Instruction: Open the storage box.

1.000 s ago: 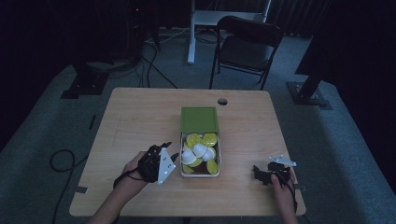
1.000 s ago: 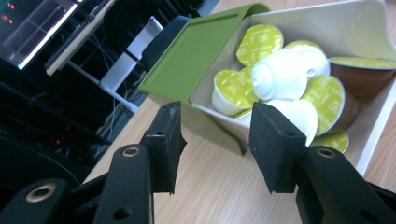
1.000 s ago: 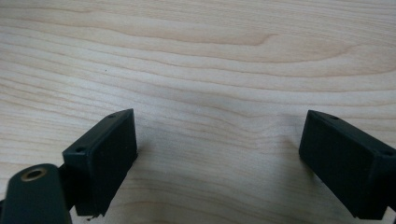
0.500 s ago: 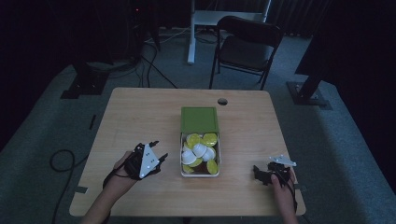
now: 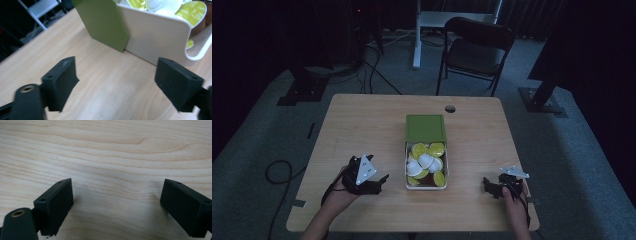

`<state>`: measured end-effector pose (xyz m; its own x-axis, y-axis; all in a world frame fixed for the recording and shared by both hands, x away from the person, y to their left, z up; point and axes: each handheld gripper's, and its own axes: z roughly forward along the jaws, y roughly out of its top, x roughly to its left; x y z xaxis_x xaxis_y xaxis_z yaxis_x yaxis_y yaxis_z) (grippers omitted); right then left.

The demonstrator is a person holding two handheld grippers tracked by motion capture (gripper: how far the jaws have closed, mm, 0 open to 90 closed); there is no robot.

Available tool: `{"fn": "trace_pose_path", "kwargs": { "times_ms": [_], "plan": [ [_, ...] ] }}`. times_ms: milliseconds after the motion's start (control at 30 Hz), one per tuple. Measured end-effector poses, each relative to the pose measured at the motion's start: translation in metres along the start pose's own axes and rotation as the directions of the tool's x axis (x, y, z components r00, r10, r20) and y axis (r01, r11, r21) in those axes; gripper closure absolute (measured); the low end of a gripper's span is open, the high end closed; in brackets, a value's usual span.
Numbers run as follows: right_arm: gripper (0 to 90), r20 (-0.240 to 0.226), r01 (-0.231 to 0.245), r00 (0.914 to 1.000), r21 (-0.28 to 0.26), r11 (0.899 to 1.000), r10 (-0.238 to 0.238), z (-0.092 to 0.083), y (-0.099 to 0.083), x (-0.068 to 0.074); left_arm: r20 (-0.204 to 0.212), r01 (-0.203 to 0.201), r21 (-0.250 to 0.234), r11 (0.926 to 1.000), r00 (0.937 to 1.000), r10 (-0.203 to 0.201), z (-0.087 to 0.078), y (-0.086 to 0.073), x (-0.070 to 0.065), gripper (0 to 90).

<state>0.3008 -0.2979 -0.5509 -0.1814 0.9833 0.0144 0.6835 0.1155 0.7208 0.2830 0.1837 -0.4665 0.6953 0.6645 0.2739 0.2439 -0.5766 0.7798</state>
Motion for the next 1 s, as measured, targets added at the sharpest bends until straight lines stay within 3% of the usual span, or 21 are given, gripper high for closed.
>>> {"fn": "trace_pose_path", "kwargs": {
  "times_ms": [200,333,400,500,667,800,867,1000],
  "plan": [
    [10.7,0.0,0.0,1.0,0.0,1.0,0.0,0.0,0.0,0.0,0.088,0.025,0.037,0.999,0.9957,-0.029,0.008,-0.017,0.0,9.5],
    [10.7,0.0,0.0,1.0,0.0,1.0,0.0,0.0,0.0,0.0,0.103,0.022,0.061,0.9979,0.9943,-0.028,0.011,-0.027,0.0,8.2],
    [10.7,0.0,0.0,1.0,0.0,1.0,0.0,0.0,0.0,0.0,0.114,0.014,0.075,0.997,0.9933,-0.023,0.013,-0.031,0.0,3.1],
    [10.7,0.0,0.0,1.0,0.0,1.0,0.0,0.0,0.0,0.0,0.099,0.011,0.077,0.9969,0.9949,-0.019,0.015,-0.037,0.0,2.1],
    [10.7,-0.001,0.0,1.0,0.0,1.0,0.0,0.0,0.0,0.0,0.085,0.054,0.074,0.9958,0.9946,-0.06,0.016,-0.049,0.004,2.0],
    [10.7,-0.008,0.008,0.9999,0.0,1.0,-0.008,0.0,0.0,0.0,0.086,0.083,0.075,0.9937,0.9923,-0.089,0.015,-0.057,0.008,2.0],
    [10.7,-0.013,0.011,0.9999,-0.001,1.0,-0.011,0.0,0.0,0.001,0.056,0.11,0.073,0.9913,0.9919,-0.114,0.012,-0.066,0.014,2.0],
    [10.7,-0.013,0.011,0.9998,-0.001,1.0,-0.011,0.0,0.0,0.0,0.05,0.147,0.073,0.9864,0.9873,-0.151,0.008,-0.076,0.021,2.0]
  ]
}}
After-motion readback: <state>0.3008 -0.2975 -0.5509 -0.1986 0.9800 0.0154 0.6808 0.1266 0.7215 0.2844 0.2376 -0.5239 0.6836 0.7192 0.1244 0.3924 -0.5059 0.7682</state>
